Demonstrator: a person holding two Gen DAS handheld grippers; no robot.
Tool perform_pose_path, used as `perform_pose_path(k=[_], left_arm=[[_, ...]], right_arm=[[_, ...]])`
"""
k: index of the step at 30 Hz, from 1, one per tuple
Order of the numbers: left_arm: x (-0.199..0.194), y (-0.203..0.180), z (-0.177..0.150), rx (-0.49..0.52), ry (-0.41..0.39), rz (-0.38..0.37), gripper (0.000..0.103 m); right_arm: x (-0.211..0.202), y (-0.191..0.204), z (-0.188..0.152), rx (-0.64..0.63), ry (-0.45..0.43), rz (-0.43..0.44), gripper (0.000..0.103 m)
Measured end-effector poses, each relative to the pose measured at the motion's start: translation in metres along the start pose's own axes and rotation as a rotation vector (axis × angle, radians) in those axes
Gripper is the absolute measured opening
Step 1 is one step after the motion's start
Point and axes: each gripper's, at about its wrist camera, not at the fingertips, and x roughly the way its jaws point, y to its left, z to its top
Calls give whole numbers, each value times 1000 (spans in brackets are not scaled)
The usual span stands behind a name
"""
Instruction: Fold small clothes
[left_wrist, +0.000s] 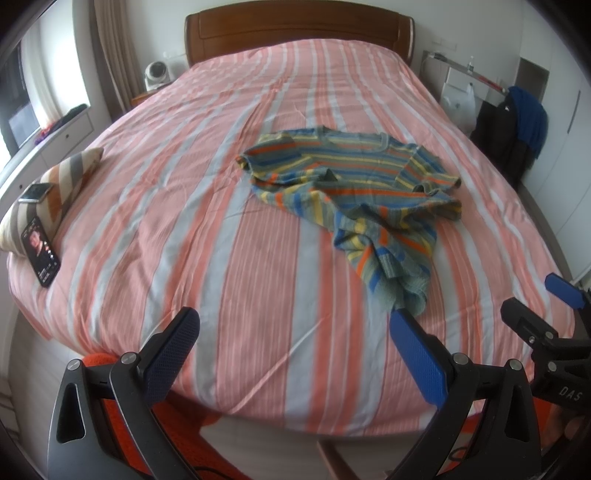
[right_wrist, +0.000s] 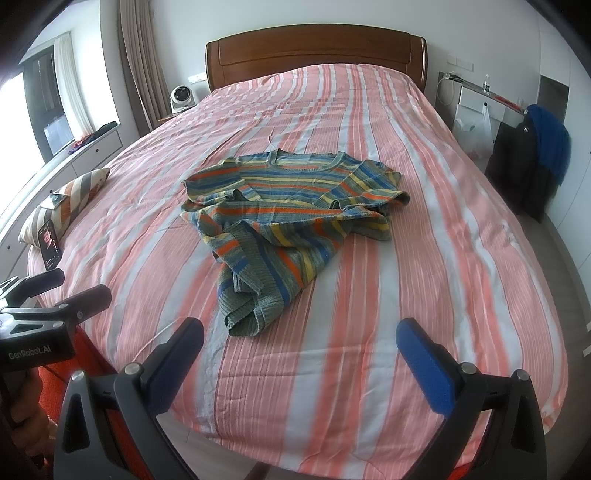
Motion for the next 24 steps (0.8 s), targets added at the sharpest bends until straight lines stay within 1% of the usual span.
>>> perform_pose_path(k=[24], left_arm=[[5,1,-7,-10,23,3,103]], right_arm=[[5,-3,-3,7,8,1,103]])
